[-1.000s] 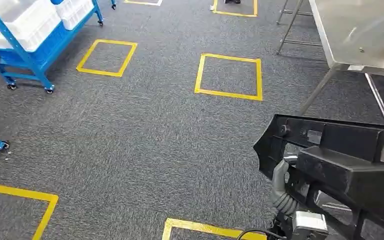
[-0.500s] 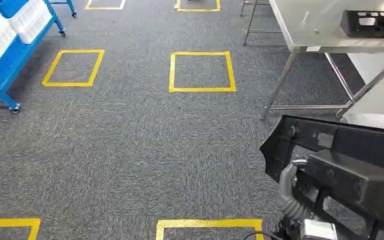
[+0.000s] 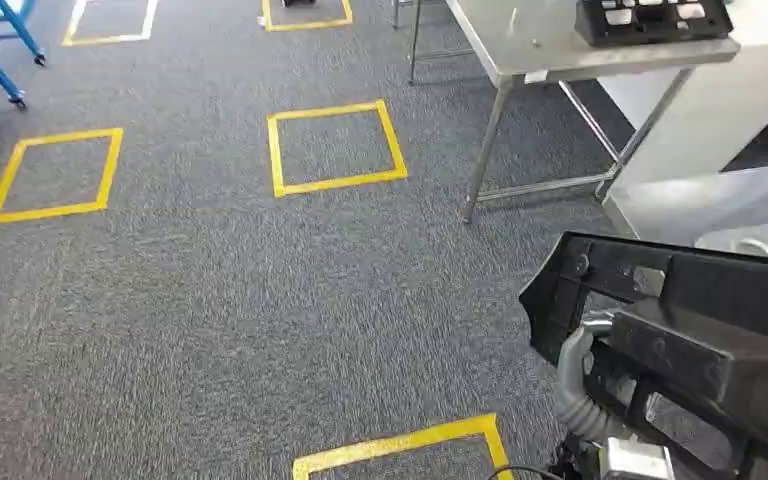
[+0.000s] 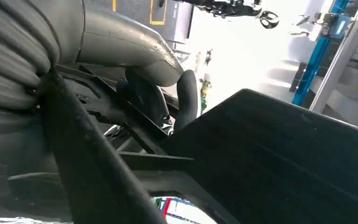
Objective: Take the parts from the cabinet and place them on the table.
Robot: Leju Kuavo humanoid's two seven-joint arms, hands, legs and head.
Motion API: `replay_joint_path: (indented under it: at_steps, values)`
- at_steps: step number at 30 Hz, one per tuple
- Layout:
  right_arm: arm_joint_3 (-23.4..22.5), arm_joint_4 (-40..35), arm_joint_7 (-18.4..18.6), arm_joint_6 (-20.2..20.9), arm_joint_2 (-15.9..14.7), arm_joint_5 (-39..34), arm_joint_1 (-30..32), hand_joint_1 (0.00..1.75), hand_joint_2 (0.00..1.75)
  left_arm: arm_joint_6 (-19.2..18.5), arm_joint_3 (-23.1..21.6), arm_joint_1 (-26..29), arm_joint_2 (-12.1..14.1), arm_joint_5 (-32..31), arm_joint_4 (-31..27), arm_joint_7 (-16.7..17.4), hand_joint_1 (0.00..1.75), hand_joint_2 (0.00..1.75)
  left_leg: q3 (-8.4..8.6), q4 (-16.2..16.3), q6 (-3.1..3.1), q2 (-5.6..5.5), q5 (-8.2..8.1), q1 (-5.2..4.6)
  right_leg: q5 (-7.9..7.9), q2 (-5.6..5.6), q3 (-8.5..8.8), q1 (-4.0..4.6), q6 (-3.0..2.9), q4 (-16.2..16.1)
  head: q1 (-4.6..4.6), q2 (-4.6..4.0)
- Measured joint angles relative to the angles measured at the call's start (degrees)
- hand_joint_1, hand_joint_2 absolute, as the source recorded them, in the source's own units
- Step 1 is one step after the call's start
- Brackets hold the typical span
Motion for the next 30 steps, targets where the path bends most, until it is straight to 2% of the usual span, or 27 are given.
replay_joint_path:
  at_steps: [1, 2, 3, 4, 5, 6, 7, 8, 9, 10, 11, 12, 15, 16, 17, 18, 19, 20, 21, 22, 23, 24, 25, 26, 27, 28, 30]
  values:
    - [0.0, -0.09, -0.11, 0.0, 0.0, 0.0, 0.29, 1.75, 1.75, 0.0, -0.02, -0.12, 0.0, -0.04, 0.0, 0.05, 0.0, 0.0, 0.19, -0.49, 0.6, 0.8, 0.39, 0.2, -0.64, -2.19, -0.02, -0.1, 0.09, 0.68, 0.02, 0.0]
    - [0.0, -0.33, -0.35, -0.43, 0.0, 0.08, 0.3, 1.75, 1.75, 0.22, -0.02, -0.07, -0.05, -0.39, 0.0, 0.11, 0.0, 0.0, 0.26, -0.76, 0.84, 1.35, 0.51, 0.11, -2.2, -5.0, -0.9, 0.2, 0.3, 2.58, 0.46, 0.0]
    - [-0.02, -0.59, -0.59, -1.14, 0.0, 0.48, 0.41, 1.75, 1.75, 0.99, -0.15, 0.13, -0.6, -1.29, 0.0, 0.57, 0.0, 0.0, 0.19, -0.76, 1.08, 2.07, 0.51, 0.01, -4.36, -6.25, -2.65, 0.2, 0.5, 6.16, 0.57, 0.0]
    - [-0.15, -1.16, -0.87, -1.94, 0.0, 0.79, 1.06, 1.75, 1.75, 1.83, -0.52, 0.36, -1.24, -1.94, 0.0, 0.92, 0.0, 0.0, 0.14, -0.76, 1.12, 2.74, 0.48, -0.15, -6.55, -6.96, -4.79, 0.05, 0.66, 10.72, 0.59, 0.0]
    - [-0.31, -1.8, -1.03, -2.3, 0.0, 0.87, 1.95, 1.75, 1.75, 2.32, -0.92, 0.54, -1.91, -2.27, 0.0, 1.14, 0.0, 0.0, 0.12, -0.76, 1.25, 3.44, 0.39, -0.26, -7.97, -7.26, -6.59, -0.05, 0.78, 14.5, 0.57, 0.0]
    - [-0.33, -2.26, -1.03, -2.41, 0.0, 0.85, 2.74, 1.75, 1.75, 2.54, -1.29, 0.64, -2.43, -2.56, 0.0, 1.18, 0.0, 0.0, 0.14, -0.76, 1.32, 4.21, 0.32, -0.3, -8.24, -7.33, -7.65, -0.05, 0.85, 16.63, 0.59, 0.0]
    - [-0.37, -2.41, -1.03, -2.45, 0.0, 0.77, 3.11, 1.75, 1.75, 2.62, -1.53, 0.61, -2.8, -2.71, 0.0, 1.18, 0.0, 0.0, 0.21, -0.76, 1.27, 4.93, 0.25, -0.33, -7.18, -7.38, -7.37, -0.03, 0.87, 15.96, 0.64, 0.0]
    - [-0.37, -2.41, -1.03, -2.43, 0.0, 0.68, 3.2, 1.75, 1.75, 2.58, -1.68, 0.62, -3.09, -3.0, 0.04, 1.18, 0.0, 0.0, 0.3, -0.76, 1.23, 5.68, 0.14, -0.34, -5.23, -7.62, -6.01, 0.01, 0.76, 13.18, 0.63, 0.0]
    - [-0.37, -2.45, -1.03, -2.36, 0.02, 0.63, 3.23, 1.75, 1.75, 2.56, -1.95, 0.59, -3.44, -3.15, 0.07, 1.16, 0.0, 0.0, 0.49, -0.76, 1.15, 6.45, 0.01, -0.36, -2.55, -8.19, -3.24, 0.07, 0.51, 8.04, 0.63, 0.0]
    - [-0.37, -2.6, -1.03, -2.3, 0.02, 0.59, 3.32, 1.75, 1.75, 2.54, -2.27, 0.51, -3.65, -3.21, 0.07, 1.16, 0.0, 0.0, 0.71, -0.76, 0.96, 7.03, -0.12, -0.39, -0.55, -9.53, -0.4, 0.25, 0.14, 3.02, 0.63, 0.0]
    - [-0.37, -2.78, -1.07, -2.3, 0.02, 0.41, 3.3, 1.75, 1.75, 2.54, -2.54, 0.47, -3.78, -3.41, 0.07, 1.16, 0.0, 0.0, 0.89, -0.75, 0.7, 7.45, -0.31, -0.59, -0.81, -12.77, 1.28, 0.81, -0.32, -0.45, 0.66, 0.0]
    - [-0.39, -2.8, -1.11, -2.25, 0.02, 0.13, 3.26, 1.75, 1.75, 2.69, -2.73, 0.42, -3.85, -3.61, 0.07, 1.29, 0.0, 0.0, 0.93, -0.61, 0.29, 7.94, -0.53, -0.83, -0.57, -12.3, 1.28, 1.2, -0.68, -0.65, 0.52, 0.0]
    - [-0.39, -2.89, -1.33, -1.99, 0.09, -0.52, 3.51, 1.75, 1.75, 3.19, -2.99, 0.07, -3.98, -3.85, 0.07, 2.34, 0.0, 0.0, 1.5, -0.93, -0.34, 9.6, -0.65, -0.77, -0.48, -10.34, 0.9, 1.35, -1.21, -0.76, 0.59, 0.0]
    - [-0.39, -2.89, -1.46, -1.92, 0.24, -0.52, 3.64, 1.75, 1.75, 3.21, -3.15, -0.04, -4.0, -4.24, 0.07, 2.66, 0.0, 0.0, 1.51, -0.59, -0.84, 8.94, -1.21, -0.73, 0.05, -9.62, 1.56, 0.38, -1.76, -1.52, 0.61, 0.0]
    - [-0.39, -2.91, -1.71, -2.03, 0.35, -0.41, 3.52, 1.75, 1.75, 3.26, -3.32, -0.03, -4.02, -4.42, 0.07, 2.8, 0.0, 0.0, 1.12, 0.9, -1.07, 6.24, -2.36, -0.62, 0.13, -9.14, 1.61, 0.37, -1.98, -1.65, 0.46, 0.0]
    - [-0.39, -2.87, -1.9, -2.34, 0.61, -0.17, 3.32, 1.75, 1.75, 3.28, -3.52, 0.0, -4.07, -4.77, 0.07, 3.02, 0.0, 0.0, -0.41, 4.46, -1.14, 4.43, -4.65, -0.51, 0.2, -8.63, 1.56, 0.38, -2.35, -1.65, 0.31, 0.0]
    - [-0.39, -2.87, -2.12, -2.71, 0.79, 0.07, 3.34, 1.75, 1.75, 3.28, -3.67, 0.14, -4.07, -4.83, 0.07, 3.22, 0.0, 0.0, -2.39, 8.81, -1.25, 3.58, -6.88, -0.39, 0.2, -8.02, 1.55, 0.39, -2.41, -1.64, 0.28, 0.0]
    - [-0.39, -2.87, -2.38, -3.1, 0.98, 0.41, 3.38, 1.75, 1.75, 3.28, -3.89, 0.18, -4.07, -4.96, 0.07, 3.32, 0.0, 0.0, -4.46, 13.1, -1.36, 3.19, -8.67, -0.35, 0.17, -7.3, 1.51, 0.42, -2.47, -1.62, 0.28, 0.0]
    - [-0.39, -2.87, -2.6, -3.56, 1.11, 0.72, 3.44, 1.75, 1.75, 3.28, -4.06, 0.23, -4.07, -5.01, 0.07, 3.52, 0.0, 0.0, -6.01, 16.17, -1.45, 3.05, -9.35, -0.35, 0.17, -6.52, 1.49, 0.43, -2.47, -1.52, 0.24, -0.02]
    - [-0.39, -2.87, -2.84, -4.11, 1.29, 0.88, 3.56, 1.75, 1.75, 3.28, -4.2, 0.36, -4.07, -5.16, 0.07, 3.65, 0.0, 0.0, -6.27, 16.38, -1.48, 3.04, -8.45, -0.34, 0.16, -5.64, 1.53, 0.42, -2.46, -1.42, 0.28, -0.02]
    - [-0.39, -2.87, -3.02, -4.48, 1.44, 0.94, 3.67, 1.75, 1.75, 3.28, -4.26, 0.42, -4.09, -5.18, 0.07, 3.65, 0.0, 0.0, -5.25, 13.69, -1.45, 2.98, -6.06, -0.28, 0.12, -4.76, 1.57, 0.41, -2.4, -1.3, 0.26, 0.0]
    - [-0.39, -2.89, -3.23, -4.98, 1.66, 1.05, 3.76, 1.75, 1.75, 3.28, -4.31, 0.37, -4.09, -5.22, 0.07, 3.67, 0.0, 0.0, -3.16, 8.77, -1.33, 2.71, -3.02, -0.19, 0.04, -3.83, 1.61, 0.39, -2.28, -1.08, 0.26, 0.0]
    - [-0.39, -2.89, -3.37, -5.18, 1.77, 1.07, 3.79, 1.75, 1.75, 3.3, -4.33, 0.33, -4.09, -5.29, 0.07, 3.67, 0.0, 0.0, -1.15, 4.23, -1.21, 1.79, -0.62, -0.06, -0.11, -3.13, 1.59, 0.35, -2.05, -0.81, 0.26, -0.02]
    - [-0.39, -2.89, -3.43, -5.29, 1.81, 1.07, 3.81, 1.75, 1.75, 3.32, -4.33, 0.39, -4.07, -5.33, 0.07, 3.7, 0.0, 0.0, 0.05, 1.02, -1.0, -1.12, 0.0, 0.17, -0.26, -2.63, 1.3, 0.21, -1.81, -0.52, 0.24, 0.0]
    - [-0.37, -2.89, -3.5, -5.61, 1.84, 1.07, 3.77, 1.75, 1.75, 3.43, -4.35, 0.4, -4.18, -5.33, 0.11, 3.76, 0.0, 0.0, 0.3, -0.08, -0.9, -1.9, -0.41, 0.21, -0.46, -1.96, 0.88, 0.61, -1.46, 0.21, 0.35, 0.0]
    - [-0.35, -2.91, -3.56, -5.84, 1.9, 1.05, 3.86, 1.75, 1.75, 3.54, -4.35, 0.31, -4.18, -5.35, 0.11, 3.85, 0.0, 0.0, 0.27, 0.26, -0.77, -1.41, -0.35, 0.13, -0.23, -1.35, 0.64, 0.27, -1.06, 0.02, 0.37, 0.0]
    - [-0.33, -2.93, -3.65, -6.03, 1.9, 1.07, 4.04, 1.75, 1.75, 3.56, -4.37, 0.14, -4.18, -5.62, 0.09, 4.05, 0.0, 0.0, 0.47, 0.2, -0.06, -0.33, -0.17, -0.4, 0.15, -0.33, 0.39, -0.03, -0.26, -0.32, 0.28, 0.0]
